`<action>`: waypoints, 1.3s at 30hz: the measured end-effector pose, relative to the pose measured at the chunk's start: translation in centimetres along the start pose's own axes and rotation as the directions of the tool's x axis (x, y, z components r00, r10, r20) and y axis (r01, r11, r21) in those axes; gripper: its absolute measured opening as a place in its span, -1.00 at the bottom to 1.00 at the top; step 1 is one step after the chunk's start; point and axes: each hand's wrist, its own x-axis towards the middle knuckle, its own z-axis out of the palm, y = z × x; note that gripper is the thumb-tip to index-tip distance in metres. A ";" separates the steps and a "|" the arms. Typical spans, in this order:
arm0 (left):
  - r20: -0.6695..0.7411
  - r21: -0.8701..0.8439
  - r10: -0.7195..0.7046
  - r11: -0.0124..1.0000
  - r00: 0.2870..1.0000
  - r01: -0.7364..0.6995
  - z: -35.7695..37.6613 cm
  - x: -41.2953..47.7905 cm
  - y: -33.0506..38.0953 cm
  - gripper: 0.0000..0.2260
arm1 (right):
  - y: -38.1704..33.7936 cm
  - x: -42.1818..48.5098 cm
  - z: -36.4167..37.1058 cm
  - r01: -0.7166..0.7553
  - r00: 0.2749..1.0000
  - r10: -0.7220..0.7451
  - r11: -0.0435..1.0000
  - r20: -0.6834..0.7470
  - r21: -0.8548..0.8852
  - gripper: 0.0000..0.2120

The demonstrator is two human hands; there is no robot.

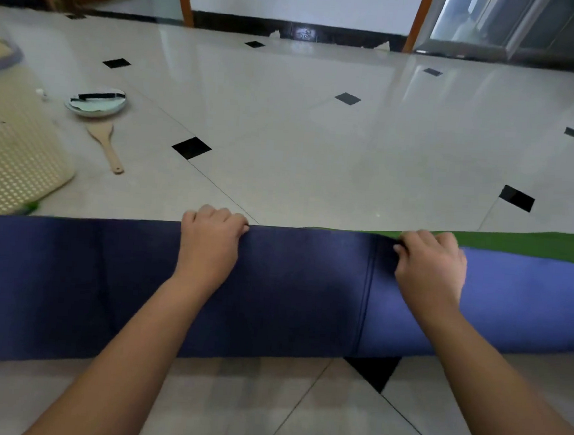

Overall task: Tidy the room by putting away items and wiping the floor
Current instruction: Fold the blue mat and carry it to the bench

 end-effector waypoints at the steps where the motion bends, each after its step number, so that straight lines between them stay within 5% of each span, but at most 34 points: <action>1: -0.087 -0.013 -0.003 1.000 0.996 0.002 0.4 0.3 -0.2 -0.93 | -0.4 1.0 0.5 0.003 1.000 -0.003 1.000 -0.024 0.005 -0.81; 6: 0.106 -0.056 0.040 0.998 0.994 -0.034 3.4 -2.5 0.6 -0.42 | -2.0 3.4 2.3 -0.159 0.987 0.154 0.975 0.042 0.157 -0.88; 9: 0.292 0.003 0.085 0.996 0.953 -0.090 6.1 -6.2 -0.6 -0.36 | -3.3 2.7 3.2 -0.222 0.944 0.129 0.930 0.305 0.293 -0.65; 12: 0.462 0.080 -0.016 0.996 0.887 -0.024 8.7 -8.7 -3.1 -0.31 | -5.3 -0.6 4.6 -0.071 0.709 -0.156 0.955 0.688 0.289 -0.48; 14: 0.531 0.071 -0.096 0.995 0.842 0.069 9.6 -9.6 -4.4 -0.32 | -6.6 -3.3 5.6 -0.019 0.584 -0.205 0.964 0.785 0.266 -0.47; 18: 0.649 0.108 -0.200 0.979 0.734 0.171 11.3 -11.4 -6.8 -0.47 | -8.2 -7.0 7.1 -0.001 0.485 -0.226 0.966 0.845 0.259 -0.47; 32: 0.674 0.131 -0.349 0.924 0.652 0.359 13.0 -17.9 -12.6 -0.47 | -12.5 -10.8 11.9 -0.153 0.244 -0.138 0.972 0.960 0.179 -0.37; 35: 0.722 0.152 -0.375 0.906 0.582 0.395 13.0 -17.8 -12.9 -0.49 | -12.9 -11.5 12.5 -0.137 0.232 -0.120 0.978 0.965 0.155 -0.33; 39: 0.735 0.141 -0.328 0.930 0.593 0.339 12.6 -17.5 -13.6 -0.48 | -13.2 -12.1 12.5 -0.066 0.273 -0.103 0.990 0.956 0.125 -0.26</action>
